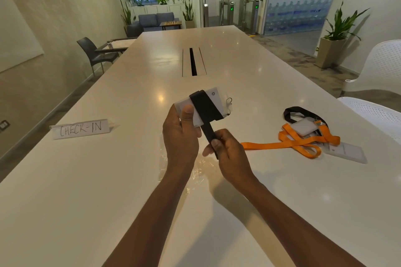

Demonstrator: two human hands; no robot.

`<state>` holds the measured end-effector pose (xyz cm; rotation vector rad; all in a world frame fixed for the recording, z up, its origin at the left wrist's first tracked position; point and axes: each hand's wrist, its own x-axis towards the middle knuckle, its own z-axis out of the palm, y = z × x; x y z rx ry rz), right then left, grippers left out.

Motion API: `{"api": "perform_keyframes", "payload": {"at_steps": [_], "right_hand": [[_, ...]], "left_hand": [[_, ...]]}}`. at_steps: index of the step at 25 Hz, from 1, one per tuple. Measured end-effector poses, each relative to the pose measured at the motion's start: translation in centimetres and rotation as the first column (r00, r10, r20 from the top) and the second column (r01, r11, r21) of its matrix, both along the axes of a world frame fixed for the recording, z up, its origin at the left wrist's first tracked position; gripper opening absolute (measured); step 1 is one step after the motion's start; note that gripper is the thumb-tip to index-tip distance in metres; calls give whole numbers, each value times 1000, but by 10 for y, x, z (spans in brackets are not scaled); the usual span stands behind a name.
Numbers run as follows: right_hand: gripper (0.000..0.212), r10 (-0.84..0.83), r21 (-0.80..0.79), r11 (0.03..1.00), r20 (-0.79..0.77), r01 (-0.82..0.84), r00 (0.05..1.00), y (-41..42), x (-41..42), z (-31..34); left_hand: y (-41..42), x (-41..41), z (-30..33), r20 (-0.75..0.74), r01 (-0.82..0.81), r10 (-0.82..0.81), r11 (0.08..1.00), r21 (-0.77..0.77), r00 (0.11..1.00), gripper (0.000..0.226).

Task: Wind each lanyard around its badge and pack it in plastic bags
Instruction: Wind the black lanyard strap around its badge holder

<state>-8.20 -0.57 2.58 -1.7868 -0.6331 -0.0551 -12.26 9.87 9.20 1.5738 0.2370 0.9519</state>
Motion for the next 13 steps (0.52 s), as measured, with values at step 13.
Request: {"api": "perform_keyframes", "payload": {"at_steps": [13], "right_hand": [[29, -65, -46, 997, -117, 60, 991, -12, -26, 39]], "left_hand": [[7, 12, -47, -12, -221, 228, 956, 193, 974, 19]]}}
